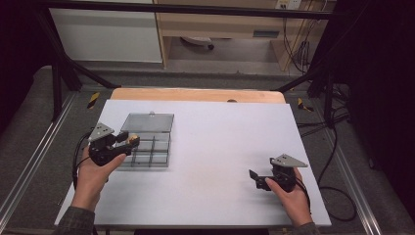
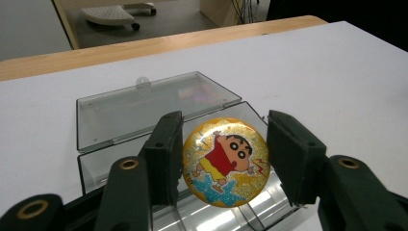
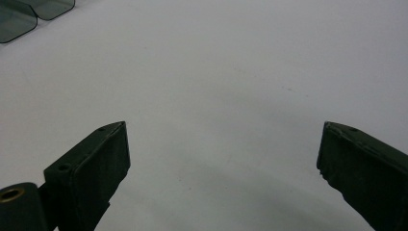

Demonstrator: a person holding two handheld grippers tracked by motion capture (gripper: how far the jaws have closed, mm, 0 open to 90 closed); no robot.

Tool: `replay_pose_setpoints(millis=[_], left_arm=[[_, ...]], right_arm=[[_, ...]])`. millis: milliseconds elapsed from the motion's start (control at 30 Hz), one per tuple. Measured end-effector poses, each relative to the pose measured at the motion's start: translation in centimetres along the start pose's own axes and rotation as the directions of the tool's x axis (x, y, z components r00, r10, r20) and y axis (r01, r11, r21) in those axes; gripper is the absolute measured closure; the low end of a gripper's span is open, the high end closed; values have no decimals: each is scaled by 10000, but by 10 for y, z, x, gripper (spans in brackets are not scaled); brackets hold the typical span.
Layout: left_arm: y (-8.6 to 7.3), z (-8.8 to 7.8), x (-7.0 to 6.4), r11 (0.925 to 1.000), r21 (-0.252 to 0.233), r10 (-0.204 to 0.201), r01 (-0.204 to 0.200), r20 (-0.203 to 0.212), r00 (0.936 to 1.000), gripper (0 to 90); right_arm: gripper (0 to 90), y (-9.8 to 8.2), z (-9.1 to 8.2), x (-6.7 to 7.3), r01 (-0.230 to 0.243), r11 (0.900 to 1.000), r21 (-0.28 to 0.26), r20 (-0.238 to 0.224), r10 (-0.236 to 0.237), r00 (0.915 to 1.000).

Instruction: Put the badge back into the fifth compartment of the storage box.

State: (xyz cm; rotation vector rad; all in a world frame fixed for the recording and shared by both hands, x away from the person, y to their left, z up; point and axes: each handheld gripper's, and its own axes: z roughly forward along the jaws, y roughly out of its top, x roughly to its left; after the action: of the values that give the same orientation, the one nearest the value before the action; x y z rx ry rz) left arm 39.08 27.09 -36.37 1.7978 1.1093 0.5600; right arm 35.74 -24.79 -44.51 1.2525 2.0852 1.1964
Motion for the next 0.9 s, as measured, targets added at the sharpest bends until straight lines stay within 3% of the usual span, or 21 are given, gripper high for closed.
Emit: replay_pose_setpoints(millis=[900], left_arm=[[-9, 19, -9, 9987, 434, 254, -261, 155, 9996, 484]], right_arm=[[48, 0, 0, -1, 14, 10000, 7, -6, -14, 10000]])
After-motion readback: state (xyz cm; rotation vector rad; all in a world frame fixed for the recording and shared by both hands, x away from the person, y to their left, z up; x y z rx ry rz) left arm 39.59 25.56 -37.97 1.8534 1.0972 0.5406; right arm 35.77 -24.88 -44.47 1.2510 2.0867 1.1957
